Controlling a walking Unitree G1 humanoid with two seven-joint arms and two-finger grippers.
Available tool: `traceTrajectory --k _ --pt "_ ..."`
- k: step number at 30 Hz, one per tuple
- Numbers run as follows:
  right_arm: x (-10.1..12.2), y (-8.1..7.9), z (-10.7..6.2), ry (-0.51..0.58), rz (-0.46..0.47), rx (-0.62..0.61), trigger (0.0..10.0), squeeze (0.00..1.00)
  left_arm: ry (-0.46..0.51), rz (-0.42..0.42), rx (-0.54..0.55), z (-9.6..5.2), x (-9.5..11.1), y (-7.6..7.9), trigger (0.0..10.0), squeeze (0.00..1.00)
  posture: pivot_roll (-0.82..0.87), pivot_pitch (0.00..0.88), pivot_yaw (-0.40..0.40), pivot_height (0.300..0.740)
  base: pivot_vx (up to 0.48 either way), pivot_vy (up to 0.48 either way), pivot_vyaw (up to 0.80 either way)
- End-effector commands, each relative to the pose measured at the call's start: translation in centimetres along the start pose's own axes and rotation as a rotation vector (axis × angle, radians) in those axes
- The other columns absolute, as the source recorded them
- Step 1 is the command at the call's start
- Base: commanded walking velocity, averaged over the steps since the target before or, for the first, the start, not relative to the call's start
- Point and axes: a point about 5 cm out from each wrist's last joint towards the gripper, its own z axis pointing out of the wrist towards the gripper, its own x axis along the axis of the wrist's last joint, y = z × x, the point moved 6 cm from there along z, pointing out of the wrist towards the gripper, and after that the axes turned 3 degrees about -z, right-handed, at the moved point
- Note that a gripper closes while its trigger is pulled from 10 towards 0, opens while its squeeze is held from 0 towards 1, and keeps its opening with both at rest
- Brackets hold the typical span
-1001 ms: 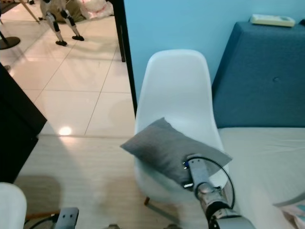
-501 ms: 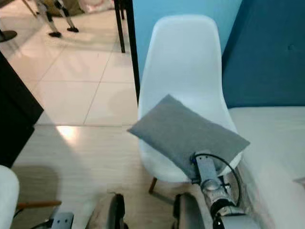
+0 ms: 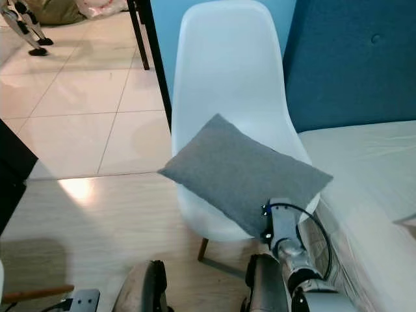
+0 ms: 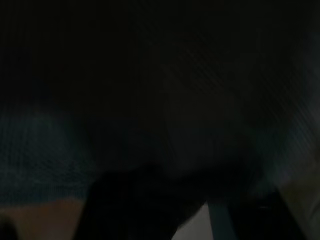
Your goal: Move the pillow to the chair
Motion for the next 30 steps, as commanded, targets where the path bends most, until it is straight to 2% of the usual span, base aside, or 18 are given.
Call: traceTrajectory --k 1,6,9,13,14,17,18,19,20,21,22,23,25,26,28,29,30 --pt "3.3 0.2 0.2 0.119 0.048 0.000 10.0 1.00 -0.019 0.014 -0.047 0.0 -0.4 1.5 10.0 0.00 0.12 0.115 -0.019 0.580 0.000 0.000 0.00" --pt "6.5 1.7 0.1 0.210 0.077 -0.031 10.0 1.00 -0.023 0.019 -0.056 0.5 0.5 2.2 10.0 0.00 0.10 0.044 -0.026 0.580 0.000 0.000 0.00" --pt "7.2 1.8 0.2 0.214 0.060 -0.026 10.0 1.00 -0.020 0.017 -0.063 0.7 1.0 2.6 10.0 0.00 0.09 0.014 -0.030 0.580 0.000 0.000 0.00" --pt "7.0 0.8 0.3 0.170 0.024 0.049 10.0 1.00 -0.027 0.013 -0.085 0.9 1.4 3.2 10.0 0.00 0.08 0.000 -0.032 0.580 0.000 0.000 0.00" --pt "6.9 -0.6 0.3 0.144 -0.023 0.160 10.0 1.00 -0.042 0.021 -0.102 0.9 1.3 3.6 10.0 0.00 0.06 0.000 -0.029 0.580 0.000 0.000 0.00" --pt "7.4 -1.0 0.2 0.153 -0.037 0.203 10.0 1.00 -0.052 0.024 -0.106 0.9 1.2 3.7 10.0 0.00 0.05 0.000 -0.028 0.580 0.000 0.000 0.00" --pt "8.5 -0.7 0.0 0.178 -0.040 0.237 10.0 0.68 -0.070 0.026 -0.108 0.9 1.0 3.7 10.0 0.00 0.04 0.000 -0.027 0.580 0.000 0.000 0.00" --pt "8.8 -0.5 0.0 0.185 -0.039 0.241 10.0 0.68 -0.075 0.026 -0.108 0.9 0.9 3.6 10.0 0.00 0.04 0.000 -0.026 0.580 0.000 0.000 0.00" --pt "9.4 0.3 -0.1 0.198 -0.015 0.230 10.0 0.00 -0.084 0.034 -0.107 0.9 0.8 3.6 10.0 0.00 0.03 0.000 -0.025 0.580 0.000 0.000 0.00" --pt "10.2 1.8 -0.2 0.219 0.015 0.199 10.0 0.00 -0.094 0.041 -0.105 0.9 0.6 3.4 10.0 0.00 0.03 0.000 -0.024 0.580 0.000 0.000 0.00" --pt "10.2 1.8 -0.2 0.219 0.015 0.199 10.0 0.00 -0.094 0.041 -0.105 0.9 0.6 3.4 10.0 0.00 0.03 0.000 -0.024 0.580 0.000 0.000 0.00" --pt "10.8 2.9 -0.4 0.234 0.023 0.180 10.0 0.00 -0.098 0.042 -0.102 0.9 0.6 3.2 10.0 0.00 0.02 0.000 -0.023 0.580 0.000 0.000 0.00" --pt "11.1 3.3 -0.5 0.242 0.026 0.174 10.0 0.00 -0.099 0.042 -0.100 0.9 0.6 3.2 10.0 0.00 0.02 0.000 -0.022 0.580 0.000 0.000 0.00" --pt "11.4 4.1 -0.6 0.249 0.044 0.173 10.0 0.00 -0.105 0.045 -0.096 0.9 0.5 3.0 10.0 0.00 0.02 0.000 -0.021 0.580 0.000 0.000 0.00" --pt "11.1 5.2 -0.7 0.219 0.038 0.149 10.0 0.00 -0.116 0.048 -0.092 0.9 0.3 2.9 10.0 0.00 0.02 0.000 -0.021 0.580 0.000 0.000 0.00" --pt "11.1 5.2 -0.7 0.219 0.038 0.149 10.0 0.00 -0.116 0.048 -0.092 0.9 0.3 2.9 10.0 0.00 0.02 0.000 -0.021 0.580 0.000 0.000 0.00" --pt "10.2 6.0 -0.6 0.154 0.046 0.135 10.0 0.00 -0.124 0.053 -0.093 0.9 0.1 2.9 10.0 0.00 0.02 0.000 -0.020 0.580 0.000 0.000 0.00"
